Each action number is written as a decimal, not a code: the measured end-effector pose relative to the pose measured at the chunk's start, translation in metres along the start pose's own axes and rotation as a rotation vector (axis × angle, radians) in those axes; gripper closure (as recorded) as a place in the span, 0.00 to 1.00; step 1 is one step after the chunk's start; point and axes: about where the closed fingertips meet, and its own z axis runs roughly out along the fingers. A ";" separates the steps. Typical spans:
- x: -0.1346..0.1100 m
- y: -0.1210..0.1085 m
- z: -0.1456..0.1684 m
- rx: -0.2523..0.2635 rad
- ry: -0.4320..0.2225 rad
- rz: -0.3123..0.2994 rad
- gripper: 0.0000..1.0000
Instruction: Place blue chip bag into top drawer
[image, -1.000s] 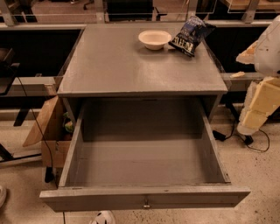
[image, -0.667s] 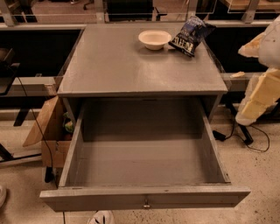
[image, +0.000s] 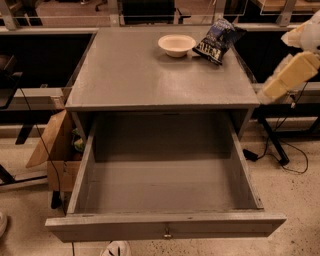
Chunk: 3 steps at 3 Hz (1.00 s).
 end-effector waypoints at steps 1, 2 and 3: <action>-0.026 -0.047 0.027 0.021 -0.129 0.126 0.00; -0.057 -0.094 0.039 0.092 -0.204 0.254 0.00; -0.057 -0.094 0.039 0.092 -0.205 0.254 0.00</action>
Offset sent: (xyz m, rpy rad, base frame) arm 0.1754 0.0047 0.0510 0.3582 -0.1515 -0.3450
